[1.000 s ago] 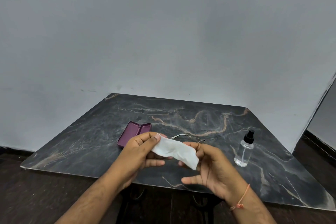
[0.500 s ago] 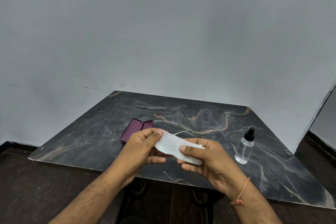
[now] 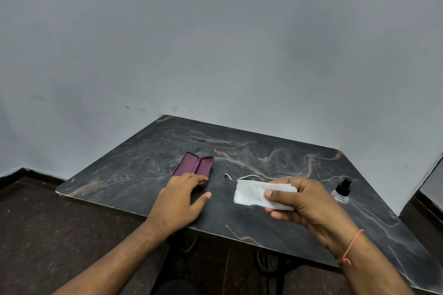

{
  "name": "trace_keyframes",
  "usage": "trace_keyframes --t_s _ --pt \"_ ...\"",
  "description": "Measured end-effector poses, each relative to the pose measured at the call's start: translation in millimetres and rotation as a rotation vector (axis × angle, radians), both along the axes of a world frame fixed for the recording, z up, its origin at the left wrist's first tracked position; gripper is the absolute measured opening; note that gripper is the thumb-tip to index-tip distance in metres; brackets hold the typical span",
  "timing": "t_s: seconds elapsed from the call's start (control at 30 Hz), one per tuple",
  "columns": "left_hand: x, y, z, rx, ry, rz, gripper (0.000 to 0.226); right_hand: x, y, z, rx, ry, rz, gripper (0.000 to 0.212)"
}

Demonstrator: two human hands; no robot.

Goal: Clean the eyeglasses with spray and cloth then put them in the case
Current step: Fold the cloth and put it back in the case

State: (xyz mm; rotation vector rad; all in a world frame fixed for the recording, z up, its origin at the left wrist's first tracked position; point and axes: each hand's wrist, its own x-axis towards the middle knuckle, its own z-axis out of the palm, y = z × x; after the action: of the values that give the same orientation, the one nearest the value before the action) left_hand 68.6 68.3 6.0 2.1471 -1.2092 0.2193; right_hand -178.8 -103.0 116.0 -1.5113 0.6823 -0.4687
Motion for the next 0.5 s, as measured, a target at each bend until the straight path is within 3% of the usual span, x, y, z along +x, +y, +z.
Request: trace_keyframes --t_s 0.1,0.33,0.5 --pt "3.3 -10.8 2.7 0.119 -0.09 0.051 0.053 3.3 -3.5 13.4 -0.049 0.014 0.015 0.016" --pt "36.0 -4.8 6.6 0.191 -0.291 0.06 0.035 21.3 -7.5 31.3 -0.105 0.044 0.052 0.016" --pt "65.8 34.0 -7.2 0.098 -0.21 -0.083 0.02 53.1 -3.5 25.8 -0.109 0.088 0.1 0.017"
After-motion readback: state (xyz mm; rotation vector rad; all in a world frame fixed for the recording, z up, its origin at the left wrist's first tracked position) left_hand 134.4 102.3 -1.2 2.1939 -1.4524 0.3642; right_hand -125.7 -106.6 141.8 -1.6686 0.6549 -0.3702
